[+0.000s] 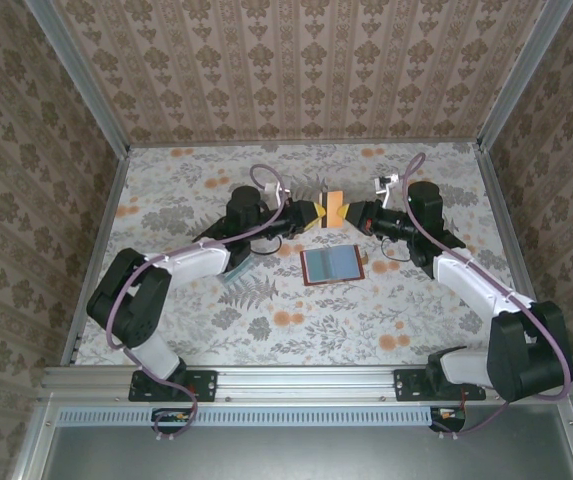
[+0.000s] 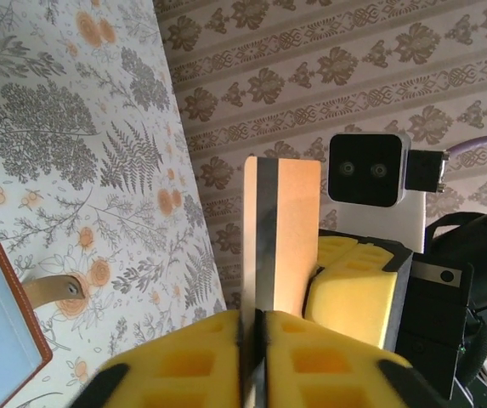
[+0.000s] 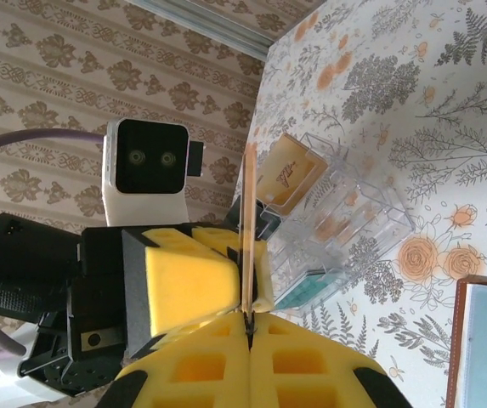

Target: Take the credit cards out of the card holder

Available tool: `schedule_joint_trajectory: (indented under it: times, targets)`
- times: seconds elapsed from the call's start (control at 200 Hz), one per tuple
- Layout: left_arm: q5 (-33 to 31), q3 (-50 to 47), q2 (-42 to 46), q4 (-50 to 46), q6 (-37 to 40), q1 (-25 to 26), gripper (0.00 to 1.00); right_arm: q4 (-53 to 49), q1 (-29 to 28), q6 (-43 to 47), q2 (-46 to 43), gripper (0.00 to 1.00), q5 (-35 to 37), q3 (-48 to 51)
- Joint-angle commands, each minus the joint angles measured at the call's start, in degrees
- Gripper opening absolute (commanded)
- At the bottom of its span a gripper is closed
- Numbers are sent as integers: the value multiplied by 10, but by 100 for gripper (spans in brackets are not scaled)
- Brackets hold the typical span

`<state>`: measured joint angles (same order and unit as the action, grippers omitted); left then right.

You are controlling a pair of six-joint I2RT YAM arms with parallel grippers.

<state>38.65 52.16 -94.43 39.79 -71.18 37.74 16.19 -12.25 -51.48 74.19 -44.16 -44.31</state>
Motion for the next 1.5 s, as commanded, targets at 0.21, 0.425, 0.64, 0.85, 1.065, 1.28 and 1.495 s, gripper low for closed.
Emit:
schedule_joint_trajectory:
  times: [0.21, 0.425, 0.64, 0.85, 1.065, 1.28, 1.495]
  targets:
    - [17, 16, 13, -12, 34, 1, 0, -22, -3, 22, 3, 41, -11, -1]
    - [4, 53, 70, -263, 190, -13, 0, -99, -2, 70, -21, 100, 23, -12]
    - [-90, 170, 109, -626, 443, -29, 0, -141, -3, 98, -40, 100, 48, -17]
    - [-221, 192, 137, -744, 612, -62, 0, -141, -6, 104, -59, 100, 73, -7]
    - [-316, 218, 143, -811, 783, -82, 0, -163, -13, 125, -78, 100, 91, -5]
    - [-362, 240, 121, -817, 908, -108, 0, -182, -26, 141, -90, 100, 105, -7]
    - [-383, 257, 77, -801, 984, -112, 0, -194, -33, 150, -94, 100, 113, -9]
